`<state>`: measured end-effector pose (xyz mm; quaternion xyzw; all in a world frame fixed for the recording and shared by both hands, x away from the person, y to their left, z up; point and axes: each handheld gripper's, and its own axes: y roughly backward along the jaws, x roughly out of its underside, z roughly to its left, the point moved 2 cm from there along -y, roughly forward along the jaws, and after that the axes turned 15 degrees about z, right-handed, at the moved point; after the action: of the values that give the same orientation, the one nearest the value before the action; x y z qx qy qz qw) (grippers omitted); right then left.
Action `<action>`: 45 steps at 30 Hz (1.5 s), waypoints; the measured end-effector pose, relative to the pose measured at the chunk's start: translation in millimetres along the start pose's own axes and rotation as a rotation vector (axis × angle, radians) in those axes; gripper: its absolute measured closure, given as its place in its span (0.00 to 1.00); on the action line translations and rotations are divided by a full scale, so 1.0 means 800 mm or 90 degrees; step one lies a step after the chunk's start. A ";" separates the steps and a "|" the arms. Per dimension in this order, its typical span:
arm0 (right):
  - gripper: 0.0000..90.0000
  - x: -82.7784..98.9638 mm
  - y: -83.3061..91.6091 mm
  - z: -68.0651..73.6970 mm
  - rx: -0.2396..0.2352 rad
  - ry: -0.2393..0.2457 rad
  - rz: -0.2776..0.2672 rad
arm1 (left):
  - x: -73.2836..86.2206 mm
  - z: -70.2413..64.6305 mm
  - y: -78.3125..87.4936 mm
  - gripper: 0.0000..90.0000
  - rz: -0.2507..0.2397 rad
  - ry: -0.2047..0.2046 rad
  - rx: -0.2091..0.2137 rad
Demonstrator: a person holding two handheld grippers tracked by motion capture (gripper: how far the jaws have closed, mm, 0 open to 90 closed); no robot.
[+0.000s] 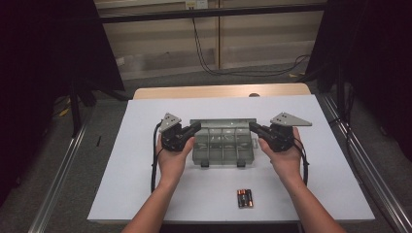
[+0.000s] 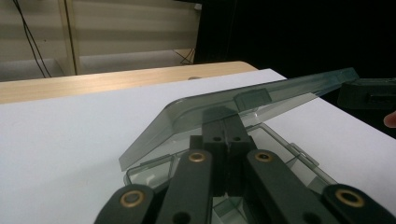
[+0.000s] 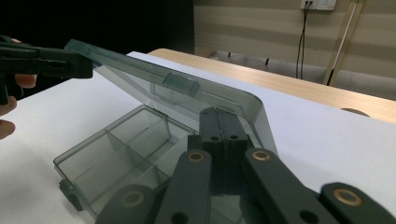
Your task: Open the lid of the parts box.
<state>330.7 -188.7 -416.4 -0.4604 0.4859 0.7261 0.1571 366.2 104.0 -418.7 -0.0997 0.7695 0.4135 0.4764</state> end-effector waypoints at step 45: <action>1.00 -0.024 -0.014 -0.011 0.000 -0.014 -0.015 | -0.006 0.049 -0.017 0.53 0.027 0.035 -0.086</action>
<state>352.9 -186.4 -408.3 -0.4576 0.4787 0.7295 0.1708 401.6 123.0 -430.4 -0.1262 0.7547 0.4715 0.4383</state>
